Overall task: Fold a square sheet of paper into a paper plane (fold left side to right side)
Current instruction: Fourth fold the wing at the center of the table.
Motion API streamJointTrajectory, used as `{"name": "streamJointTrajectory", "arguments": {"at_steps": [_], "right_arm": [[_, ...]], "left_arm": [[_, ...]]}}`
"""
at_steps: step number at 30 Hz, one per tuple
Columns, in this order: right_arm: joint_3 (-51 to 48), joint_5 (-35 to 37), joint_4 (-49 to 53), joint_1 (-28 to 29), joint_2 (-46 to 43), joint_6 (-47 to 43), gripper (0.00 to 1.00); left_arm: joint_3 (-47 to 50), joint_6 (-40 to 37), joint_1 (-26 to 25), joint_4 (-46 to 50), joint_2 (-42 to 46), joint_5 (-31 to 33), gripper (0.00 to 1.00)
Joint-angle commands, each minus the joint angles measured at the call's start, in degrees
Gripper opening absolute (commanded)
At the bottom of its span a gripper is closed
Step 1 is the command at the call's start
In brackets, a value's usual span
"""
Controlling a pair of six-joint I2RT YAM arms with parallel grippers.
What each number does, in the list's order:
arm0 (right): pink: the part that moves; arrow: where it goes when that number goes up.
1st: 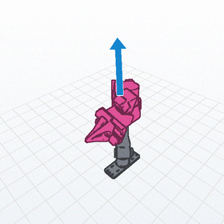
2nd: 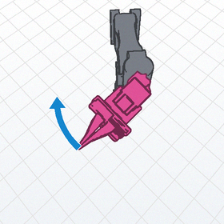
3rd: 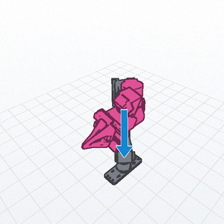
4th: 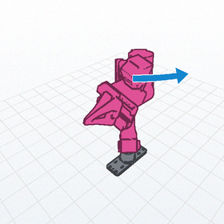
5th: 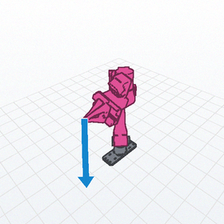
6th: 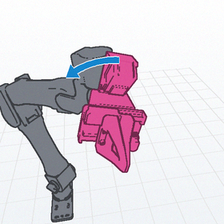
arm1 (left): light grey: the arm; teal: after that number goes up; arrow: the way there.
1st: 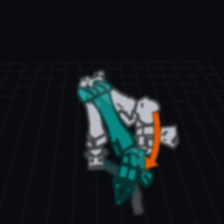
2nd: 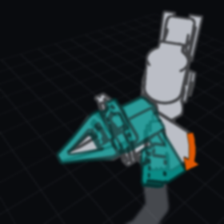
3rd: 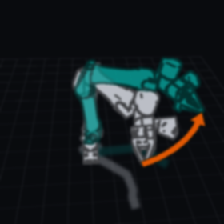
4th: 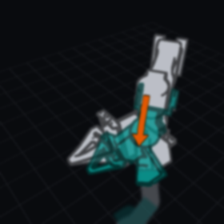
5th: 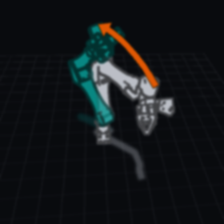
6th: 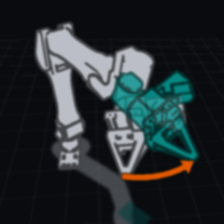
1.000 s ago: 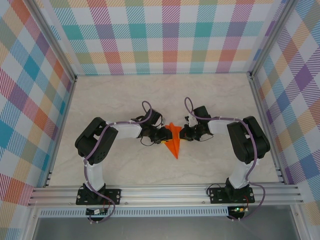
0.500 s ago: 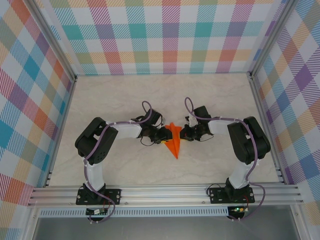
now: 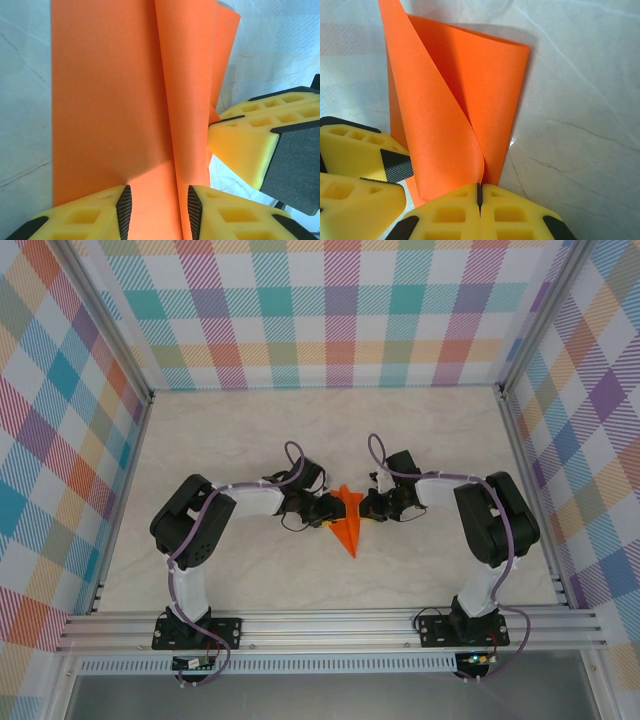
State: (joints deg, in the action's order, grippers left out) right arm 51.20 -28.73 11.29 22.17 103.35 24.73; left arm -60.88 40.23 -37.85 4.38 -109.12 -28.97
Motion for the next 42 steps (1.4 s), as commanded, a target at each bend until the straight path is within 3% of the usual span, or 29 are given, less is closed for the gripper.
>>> {"name": "streamJointTrajectory", "arguments": {"at_steps": [1,6,11,15,25,42], "right_arm": [[-0.22,4.81,4.90,0.41,3.14,-1.45,0.04],[-0.05,5.35,5.43,0.68,3.21,-1.51,0.04],[0.21,5.72,5.85,0.86,2.93,-1.68,0.04],[0.46,5.86,6.18,0.99,2.98,-1.88,0.04],[1.00,6.23,7.29,1.12,3.03,-2.33,0.04],[1.81,7.37,8.69,1.38,3.22,-3.13,0.04]], "left_arm": [[-2.17,-2.45,-0.49,4.08,4.19,0.47,0.40],[-3.18,-3.12,-0.48,5.58,7.77,0.37,0.41],[-4.18,-1.45,-0.74,1.43,5.03,-4.26,0.27],[-6.27,-0.90,-0.83,0.19,1.37,-5.54,0.24],[-9.75,-1.11,-0.79,0.00,-4.79,-6.33,0.23],[-8.31,-3.31,-0.83,4.14,-7.33,-1.51,0.23]]}}
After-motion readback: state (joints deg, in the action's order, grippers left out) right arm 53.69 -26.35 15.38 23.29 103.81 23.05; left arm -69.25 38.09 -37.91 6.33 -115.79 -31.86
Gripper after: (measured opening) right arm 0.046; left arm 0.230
